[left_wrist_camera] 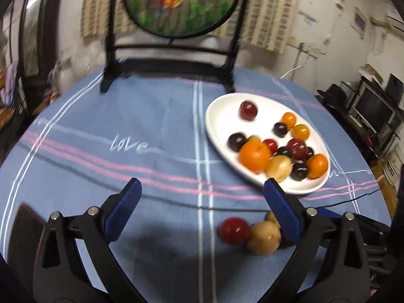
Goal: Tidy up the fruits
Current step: 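Lower the dark plum and small yellow fruit onto the plate, opening both grippers, then grasp the large dark brown fruit with the right gripper while the left gripper grasps a red tomato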
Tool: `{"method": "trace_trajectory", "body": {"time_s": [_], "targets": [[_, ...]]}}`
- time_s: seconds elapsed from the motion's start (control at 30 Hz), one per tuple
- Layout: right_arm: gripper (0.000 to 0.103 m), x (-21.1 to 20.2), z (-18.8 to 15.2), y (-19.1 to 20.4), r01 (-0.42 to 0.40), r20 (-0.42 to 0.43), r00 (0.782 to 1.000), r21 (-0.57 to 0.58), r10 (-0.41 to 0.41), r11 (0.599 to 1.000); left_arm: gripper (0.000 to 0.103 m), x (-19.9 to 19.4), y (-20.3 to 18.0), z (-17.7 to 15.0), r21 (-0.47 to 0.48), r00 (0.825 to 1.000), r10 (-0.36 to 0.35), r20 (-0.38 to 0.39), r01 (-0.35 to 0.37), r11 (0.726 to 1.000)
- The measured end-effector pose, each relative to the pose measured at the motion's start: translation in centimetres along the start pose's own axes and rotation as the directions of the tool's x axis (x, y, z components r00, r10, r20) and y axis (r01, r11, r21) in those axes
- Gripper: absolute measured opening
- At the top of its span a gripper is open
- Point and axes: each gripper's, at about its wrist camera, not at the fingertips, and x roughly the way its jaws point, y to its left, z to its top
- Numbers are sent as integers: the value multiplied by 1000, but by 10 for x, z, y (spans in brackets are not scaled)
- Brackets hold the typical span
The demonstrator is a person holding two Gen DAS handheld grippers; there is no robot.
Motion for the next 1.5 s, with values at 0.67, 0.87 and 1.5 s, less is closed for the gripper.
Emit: {"method": "trace_trajectory", "body": {"time_s": [0.67,0.87,1.5], "targets": [[48,20,-9,2,79,-76,994,-40,-81,996,99,-1,13,-5,-67,999,-8,-42,5,998],[51,24,-9,-14,20,-96,995,63,-14,998,99,-2,9,-6,-52,999,-11,-42,9,999],[46,-6,1,-29,20,23,999,107,-22,994,98,-16,-3,-11,259,996,-91,-24,94,961]]}}
